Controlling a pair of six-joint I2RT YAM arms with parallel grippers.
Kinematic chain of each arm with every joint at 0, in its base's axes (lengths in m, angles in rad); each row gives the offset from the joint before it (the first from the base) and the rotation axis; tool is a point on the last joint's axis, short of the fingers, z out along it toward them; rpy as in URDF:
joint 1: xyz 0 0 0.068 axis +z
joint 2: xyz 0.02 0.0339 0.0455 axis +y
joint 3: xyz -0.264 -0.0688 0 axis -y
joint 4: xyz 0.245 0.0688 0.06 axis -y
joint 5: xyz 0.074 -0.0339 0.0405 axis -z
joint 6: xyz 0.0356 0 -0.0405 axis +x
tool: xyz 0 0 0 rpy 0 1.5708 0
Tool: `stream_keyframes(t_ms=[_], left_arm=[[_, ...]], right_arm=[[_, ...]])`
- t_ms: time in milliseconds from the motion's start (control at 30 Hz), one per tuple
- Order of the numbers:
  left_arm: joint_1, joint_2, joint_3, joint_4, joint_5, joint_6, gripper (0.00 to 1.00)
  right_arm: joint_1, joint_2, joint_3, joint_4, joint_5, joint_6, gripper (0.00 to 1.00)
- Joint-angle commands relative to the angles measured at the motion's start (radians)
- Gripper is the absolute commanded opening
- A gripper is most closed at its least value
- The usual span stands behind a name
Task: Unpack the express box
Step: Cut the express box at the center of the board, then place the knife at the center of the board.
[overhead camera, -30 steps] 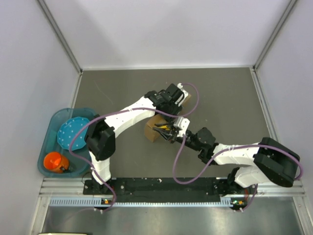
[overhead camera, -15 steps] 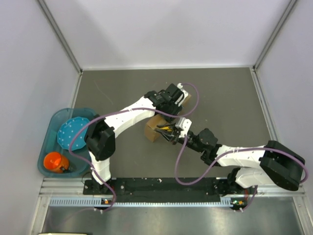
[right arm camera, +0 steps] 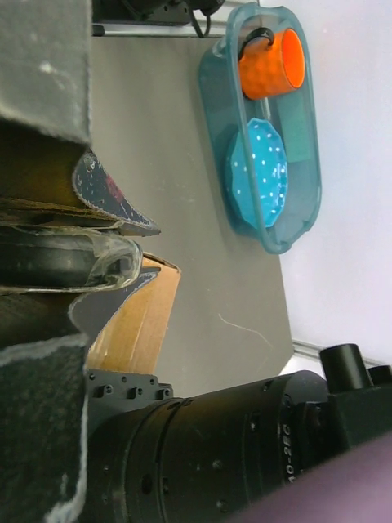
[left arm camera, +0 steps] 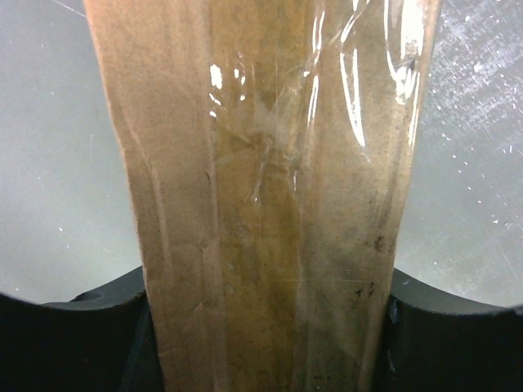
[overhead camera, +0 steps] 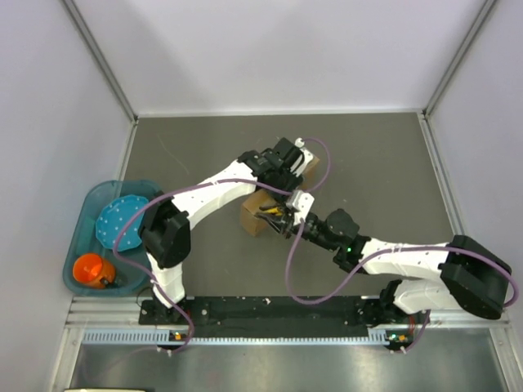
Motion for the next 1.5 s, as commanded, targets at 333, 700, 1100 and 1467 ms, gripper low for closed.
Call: stream_keyframes(t_ms=[333, 700, 1100, 1467], left_arm=[[0.030, -0.061, -0.265, 0.014, 0.016, 0.182, 0.00], [0.030, -0.023, -0.177, -0.051, -0.012, 0.251, 0.00], [0.039, -0.150, -0.176, -0.163, 0.001, 0.437, 0.00], [0.024, -0.126, -0.098, -0.261, 0.117, 0.463, 0.00]], right_arm=[[-0.185, -0.495, 0.331, -0.669, 0.219, 0.240, 0.00], [-0.201, -0.779, 0.284, -1.062, 0.572, 0.456, 0.00], [-0.934, -0.316, 0.146, -1.020, -0.324, 1.027, 0.00], [-0.932, 0.039, 0.155, -0.898, -0.450, 0.886, 0.00]])
